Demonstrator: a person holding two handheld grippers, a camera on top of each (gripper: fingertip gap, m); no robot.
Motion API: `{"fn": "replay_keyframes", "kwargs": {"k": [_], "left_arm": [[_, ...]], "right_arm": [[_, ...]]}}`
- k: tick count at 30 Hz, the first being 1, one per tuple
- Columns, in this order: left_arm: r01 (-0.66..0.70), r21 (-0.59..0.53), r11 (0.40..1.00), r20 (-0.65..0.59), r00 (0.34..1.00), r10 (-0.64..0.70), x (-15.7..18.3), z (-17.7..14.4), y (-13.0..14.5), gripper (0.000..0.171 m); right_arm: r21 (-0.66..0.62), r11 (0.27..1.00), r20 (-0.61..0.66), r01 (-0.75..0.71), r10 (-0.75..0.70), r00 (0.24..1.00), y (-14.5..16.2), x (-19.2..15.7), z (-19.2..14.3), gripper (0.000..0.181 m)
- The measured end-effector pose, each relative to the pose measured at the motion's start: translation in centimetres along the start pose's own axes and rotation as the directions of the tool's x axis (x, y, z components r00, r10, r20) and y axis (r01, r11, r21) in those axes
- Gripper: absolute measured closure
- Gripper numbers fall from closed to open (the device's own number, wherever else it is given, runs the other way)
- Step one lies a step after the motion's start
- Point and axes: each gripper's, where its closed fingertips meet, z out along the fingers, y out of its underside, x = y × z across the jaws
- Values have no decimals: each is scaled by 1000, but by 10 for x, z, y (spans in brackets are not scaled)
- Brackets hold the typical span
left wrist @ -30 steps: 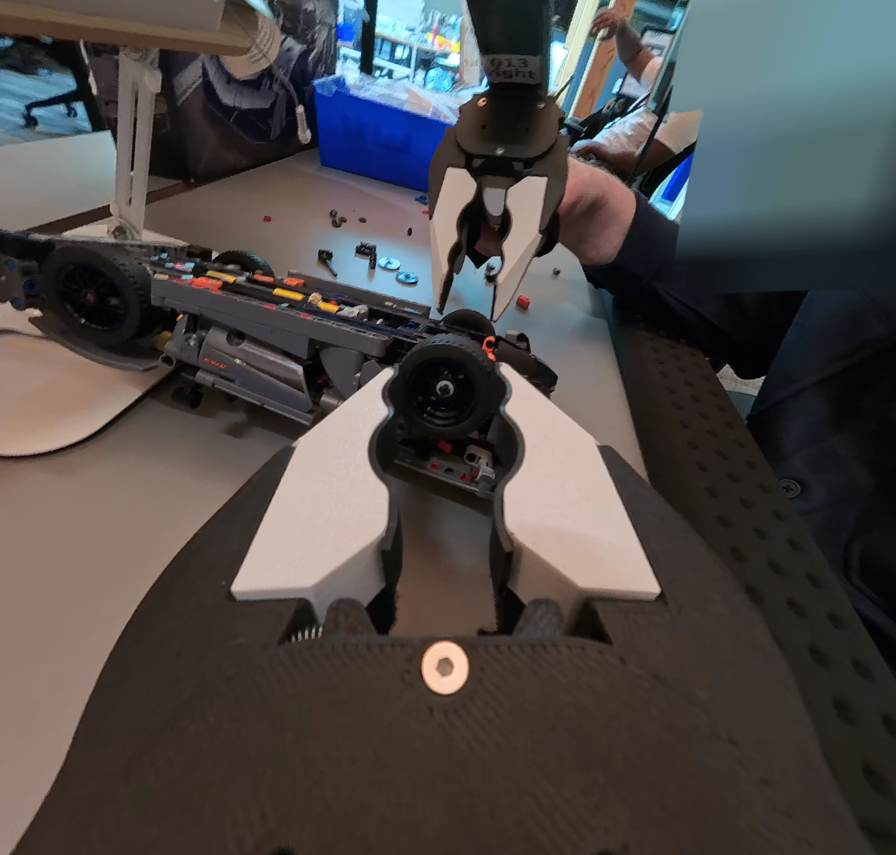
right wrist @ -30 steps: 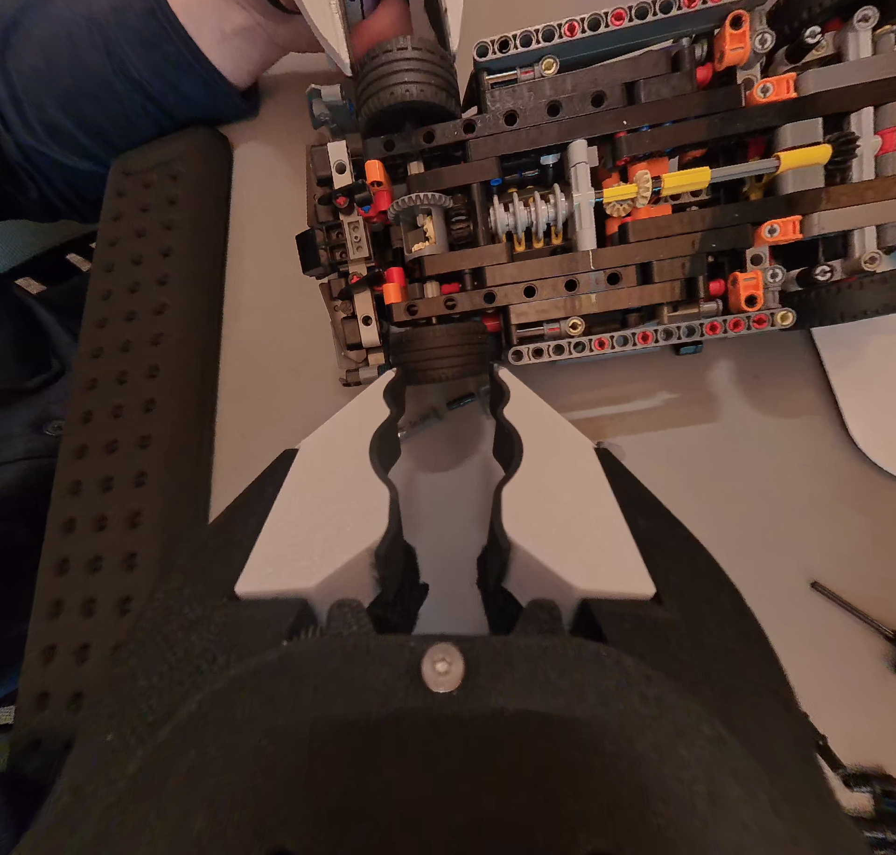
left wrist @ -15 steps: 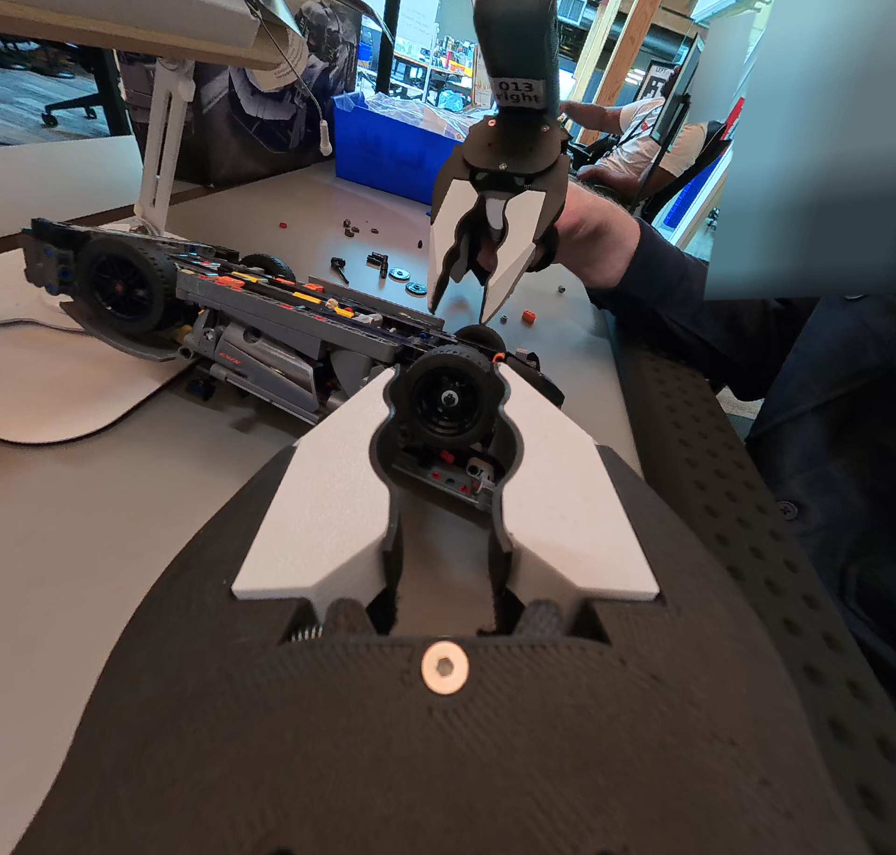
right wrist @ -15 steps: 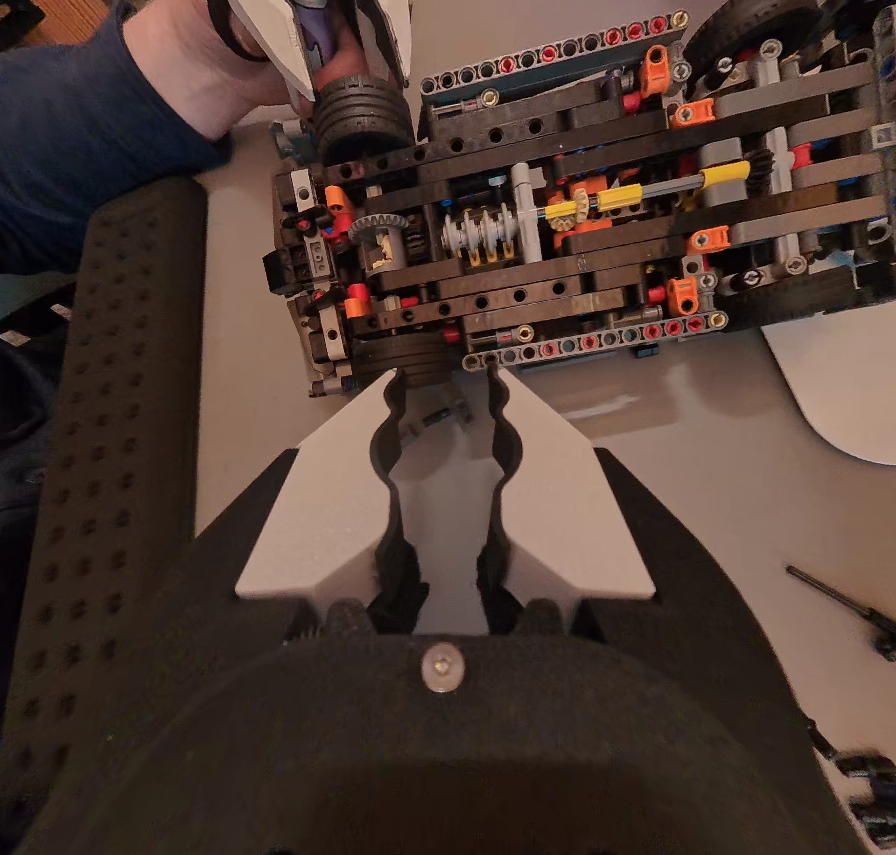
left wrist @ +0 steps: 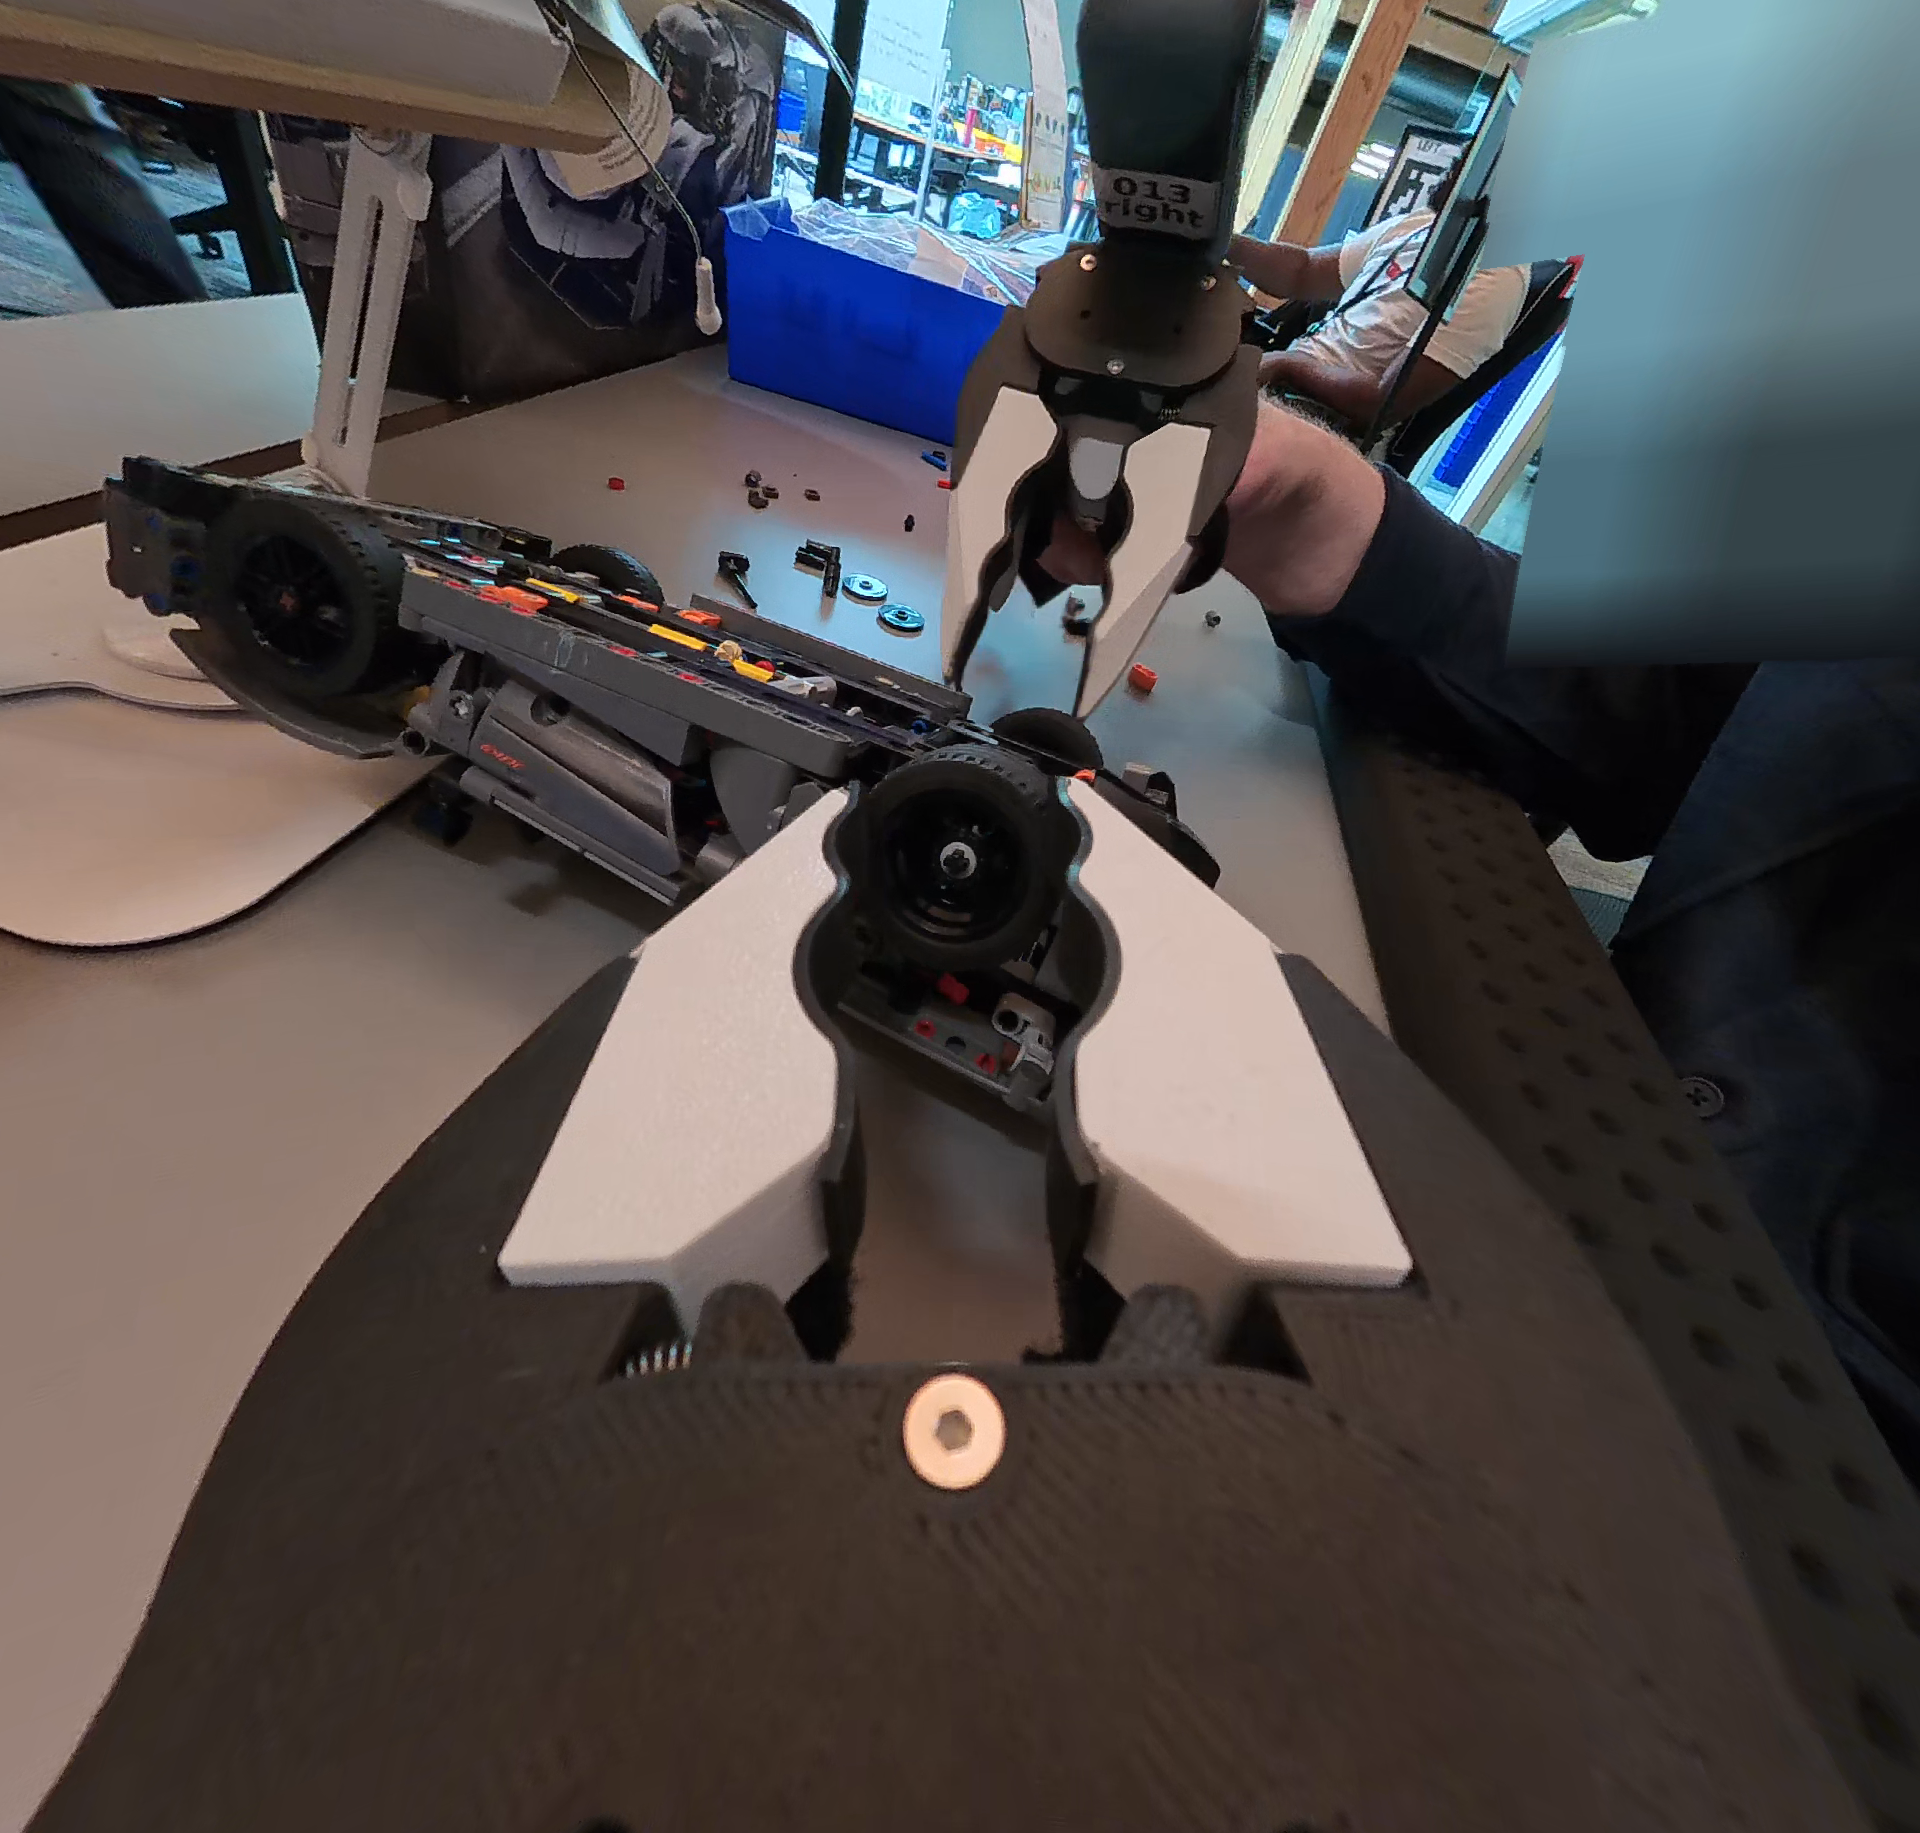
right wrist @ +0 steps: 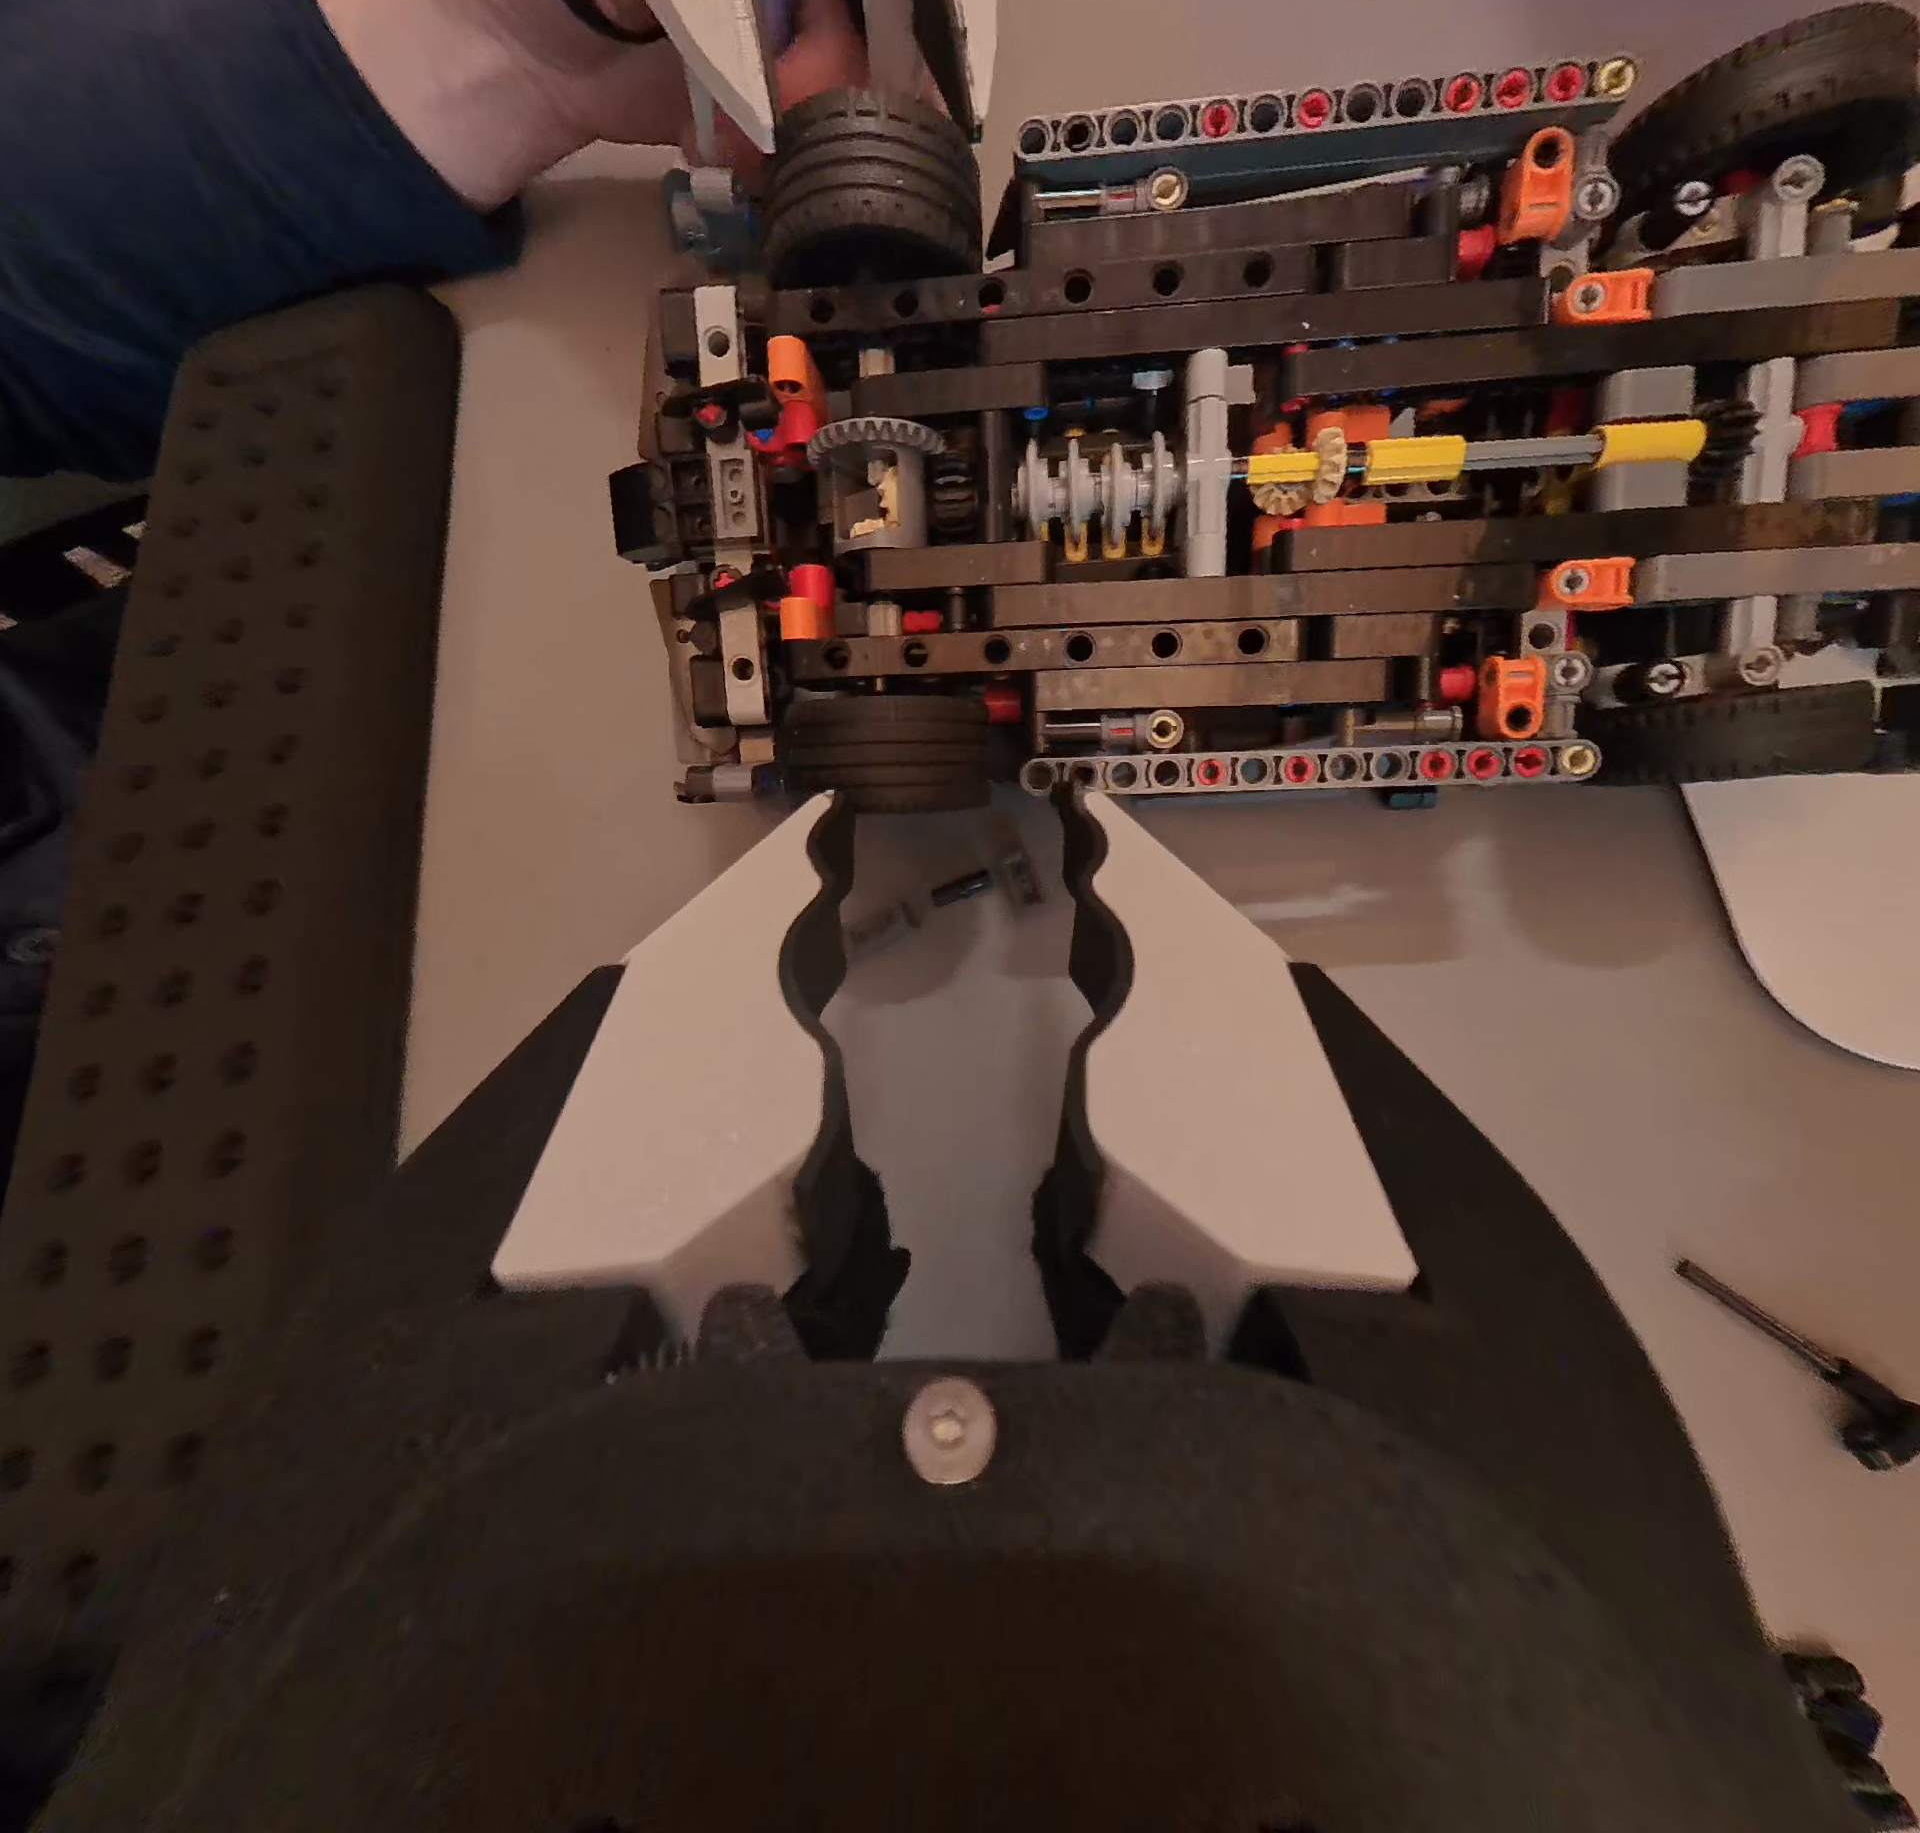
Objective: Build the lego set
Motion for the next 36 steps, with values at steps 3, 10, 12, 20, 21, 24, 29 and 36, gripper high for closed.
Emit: {"fn": "replay_keyframes", "kwargs": {"k": [3,10,12,20,21,24,29,36], "left_arm": [[-3,6,1000,9,1000,3,-1,0,-1,140],[-29,21,999,55,998,28,-7,2,-4,140],[-42,23,999,86,996,40,-10,1,-5,141],[-46,24,999,96,994,43,-11,1,-6,146],[-49,22,999,93,995,47,-10,1,-6,146],[-53,19,998,89,995,51,-9,1,-6,146],[-49,16,999,76,996,48,-8,1,-5,146],[-49,17,999,76,996,48,-8,0,-5,148]], "right_arm": [[4,1000,-13,-18,18,1000,0,4,-1,143],[5,1000,-14,-19,19,1000,-1,4,-1,144],[8,1000,-11,-21,21,1000,-1,4,-1,144],[-10,1000,0,12,-12,1000,1,-1,1,143],[-13,1000,3,17,-17,1000,1,-2,1,143],[-19,998,22,55,-54,998,0,-9,1,145],[-38,995,74,89,-86,994,1,-23,6,147],[-18,991,109,129,-127,986,-3,-34,4,150]]}}
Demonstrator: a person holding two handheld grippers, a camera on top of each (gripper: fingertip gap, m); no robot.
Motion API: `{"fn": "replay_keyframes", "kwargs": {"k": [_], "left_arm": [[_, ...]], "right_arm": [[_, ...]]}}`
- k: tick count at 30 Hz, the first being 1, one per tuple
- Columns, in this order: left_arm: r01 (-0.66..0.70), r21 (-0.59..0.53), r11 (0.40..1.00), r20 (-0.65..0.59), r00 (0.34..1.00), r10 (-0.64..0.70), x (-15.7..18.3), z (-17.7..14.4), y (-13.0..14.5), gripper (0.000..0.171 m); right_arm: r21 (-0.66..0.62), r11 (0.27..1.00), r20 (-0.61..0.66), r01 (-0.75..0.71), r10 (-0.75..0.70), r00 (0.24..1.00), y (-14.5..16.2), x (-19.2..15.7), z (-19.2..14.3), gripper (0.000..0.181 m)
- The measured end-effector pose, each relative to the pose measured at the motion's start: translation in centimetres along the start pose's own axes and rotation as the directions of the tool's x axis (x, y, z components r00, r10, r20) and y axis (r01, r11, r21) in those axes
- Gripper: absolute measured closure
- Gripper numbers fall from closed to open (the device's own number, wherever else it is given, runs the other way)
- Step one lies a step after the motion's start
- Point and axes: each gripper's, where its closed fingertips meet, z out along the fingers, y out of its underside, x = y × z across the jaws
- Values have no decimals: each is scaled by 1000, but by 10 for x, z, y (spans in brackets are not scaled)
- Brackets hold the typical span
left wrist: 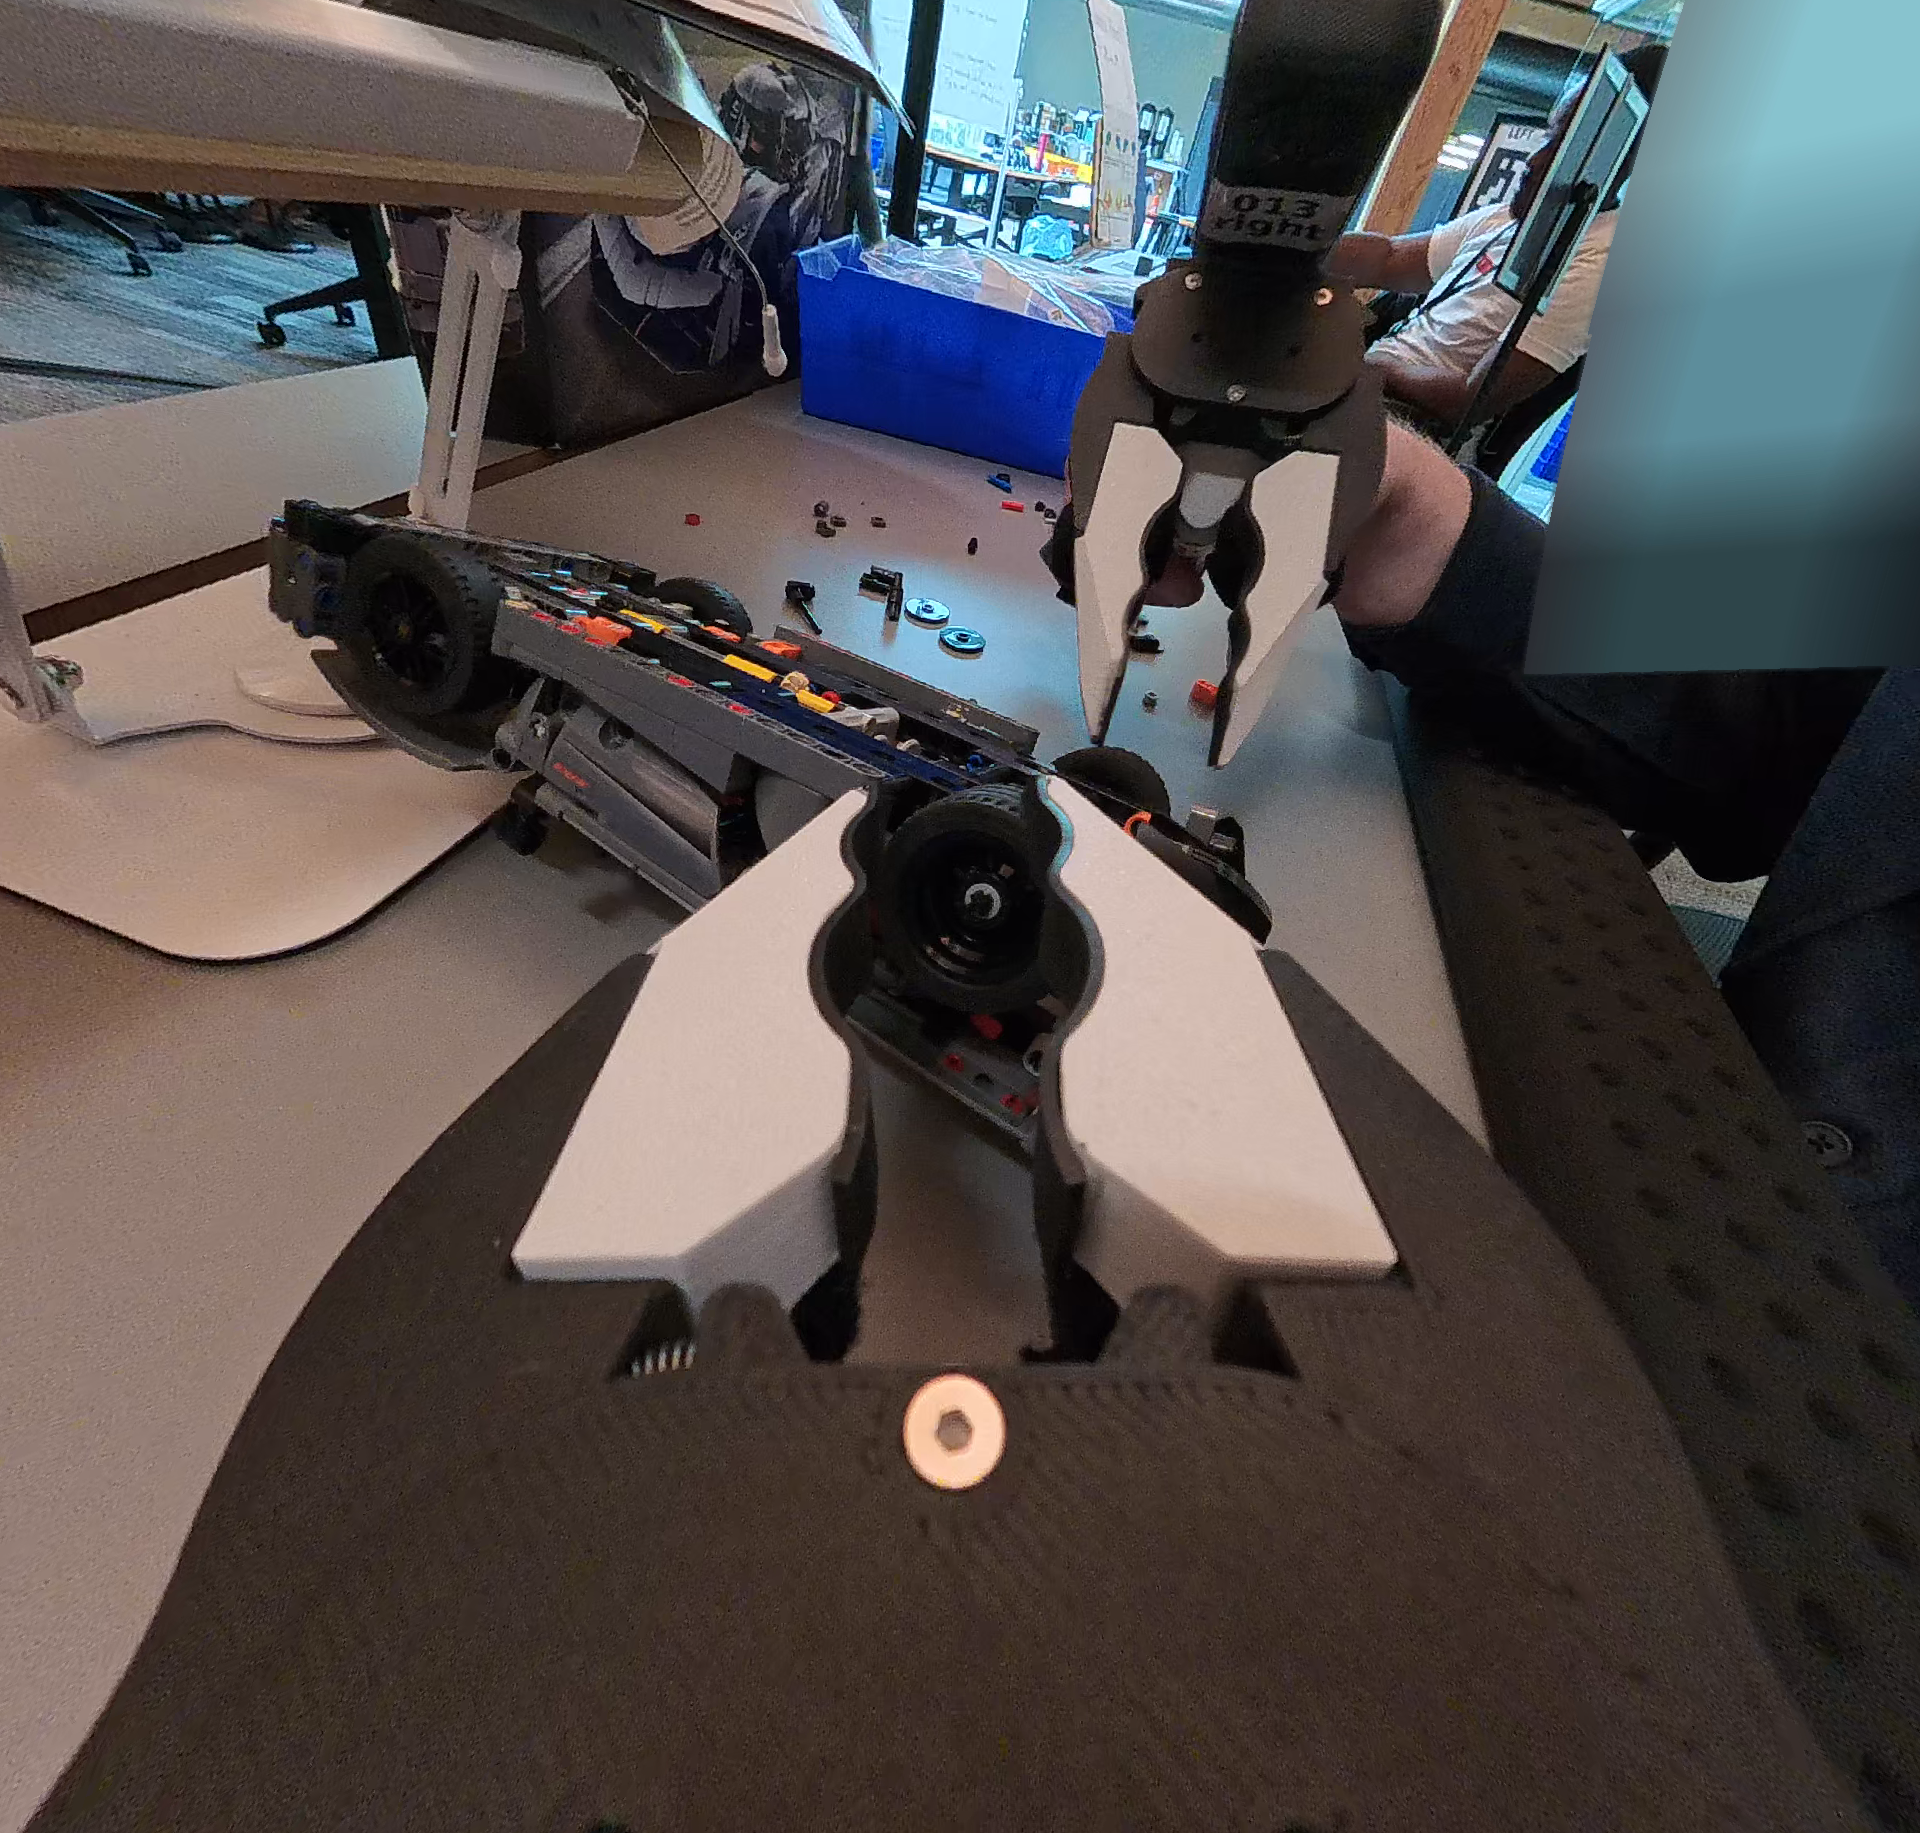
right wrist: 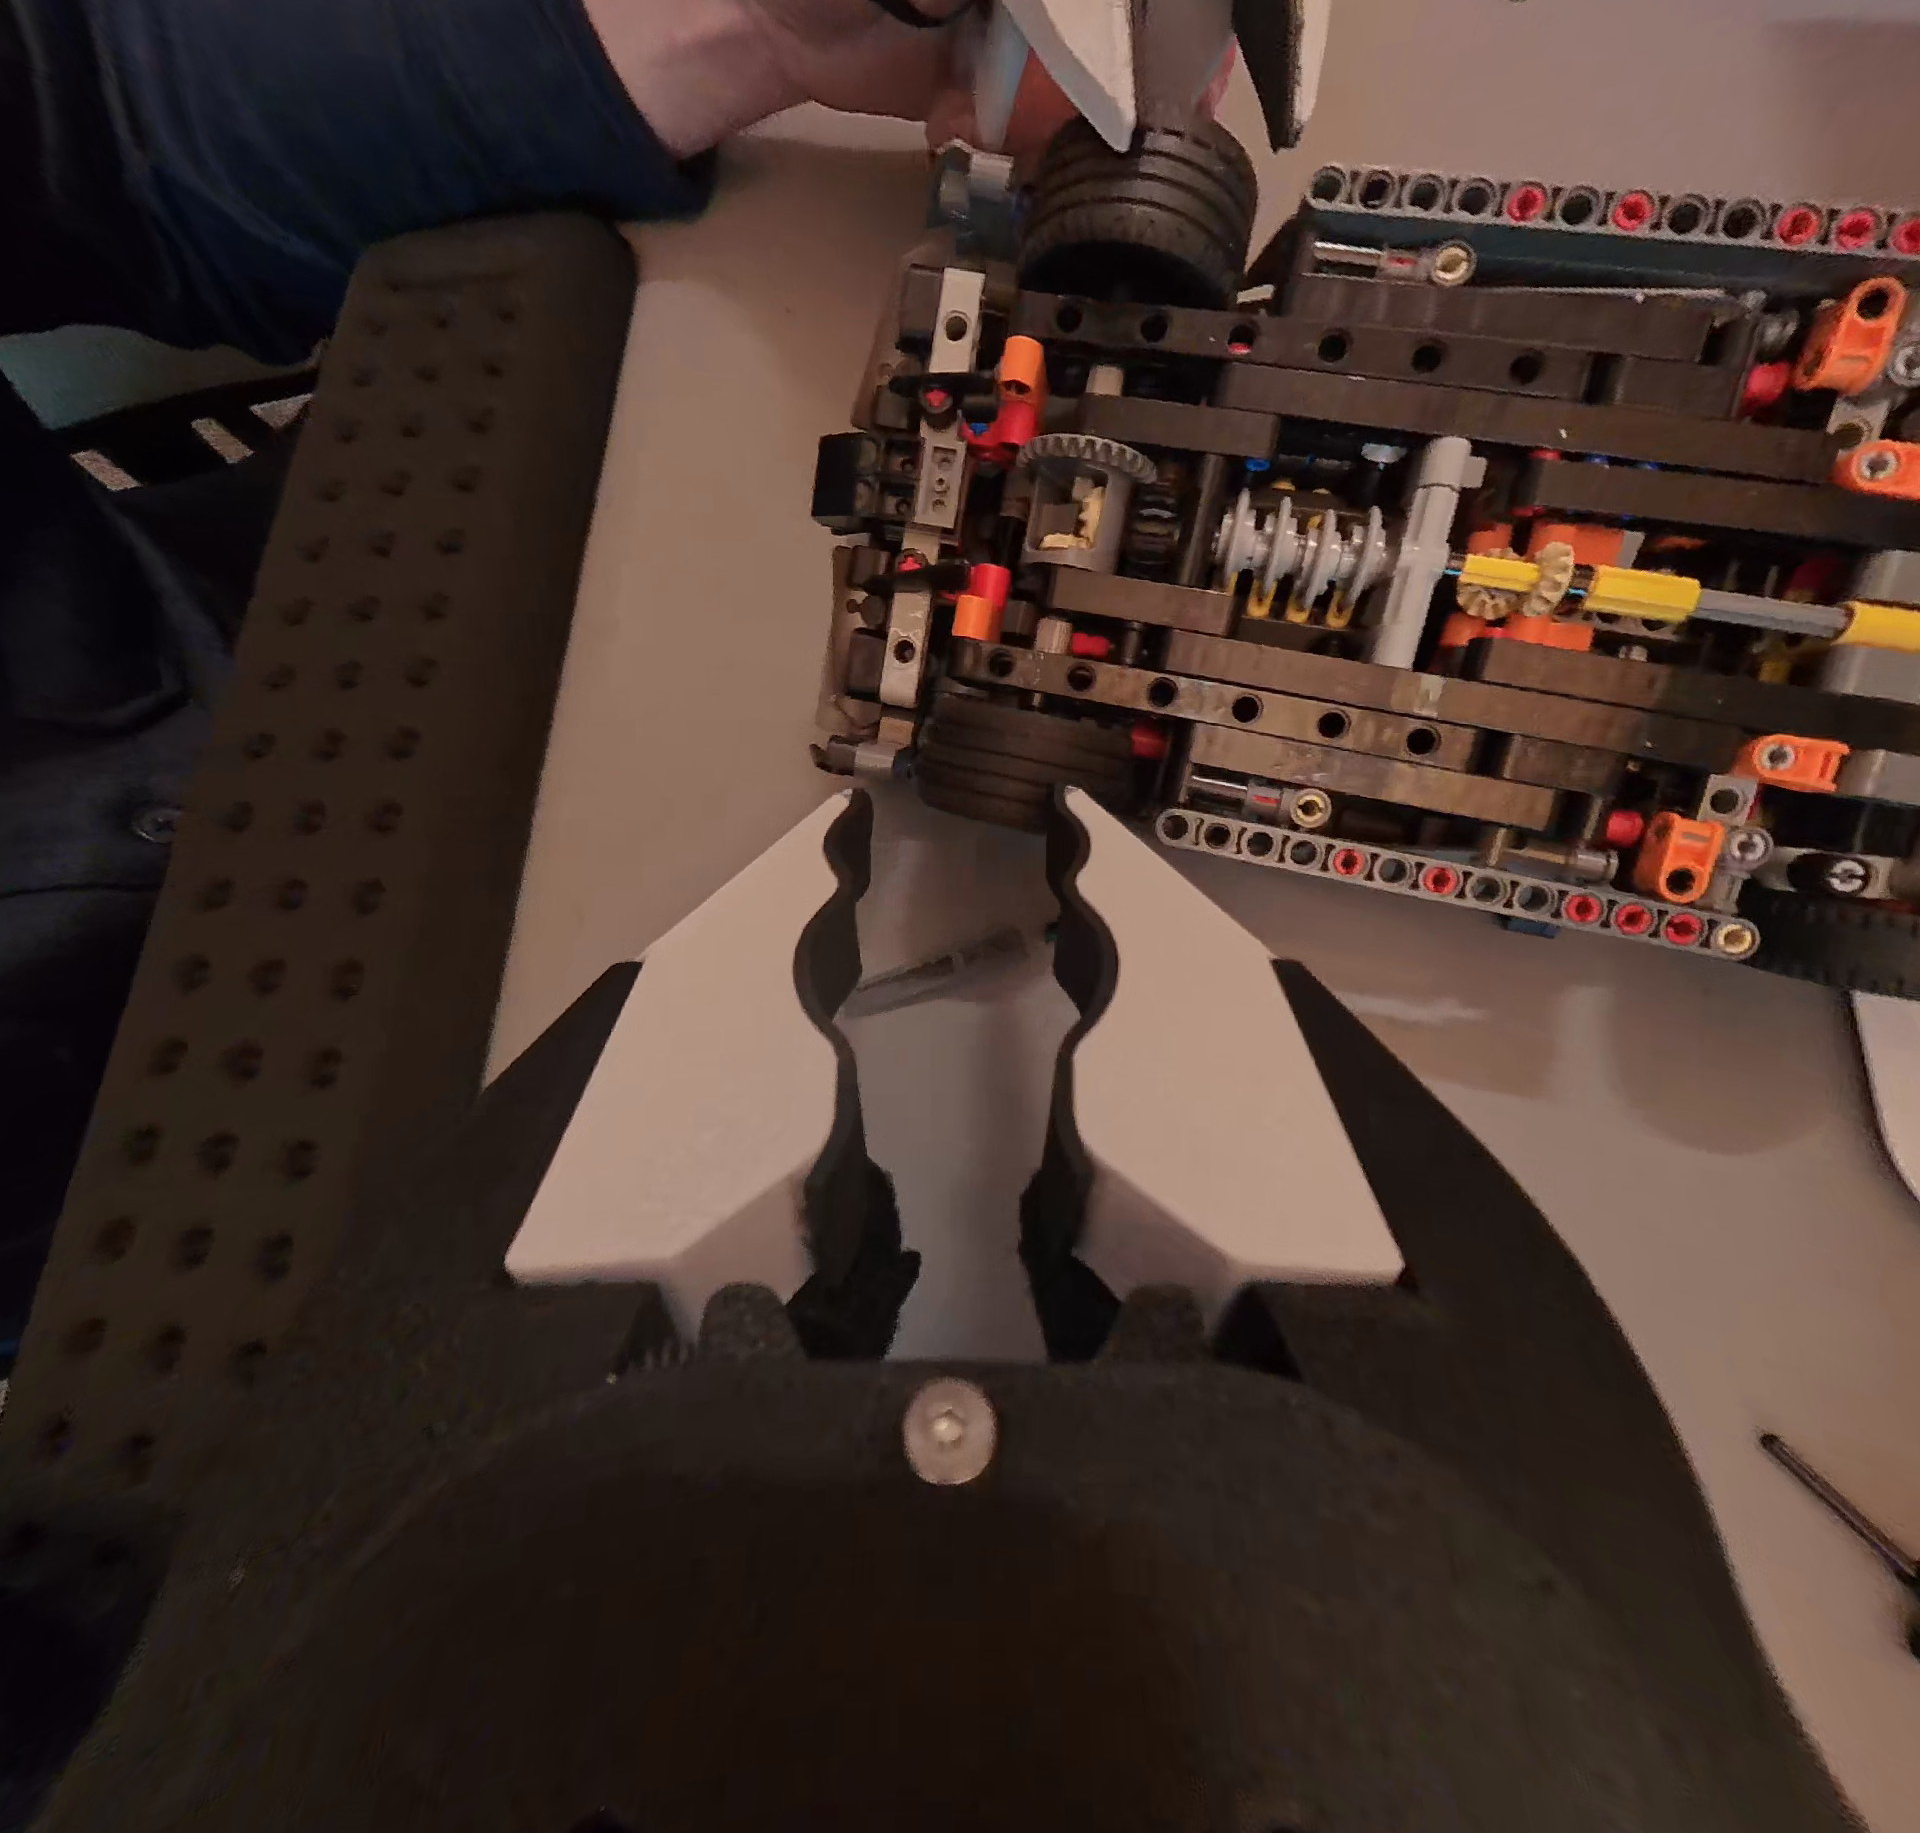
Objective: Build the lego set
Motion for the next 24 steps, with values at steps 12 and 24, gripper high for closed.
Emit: {"fn": "replay_keyframes", "kwargs": {"k": [12,24], "left_arm": [[8,5,1000,-3,1000,-8,-1,-1,0,147],[9,7,1000,1,1000,-9,-1,-2,0,148]], "right_arm": [[36,999,-13,-15,16,1000,-6,4,-2,142],[8,999,46,33,-34,998,-5,-13,5,142]]}}
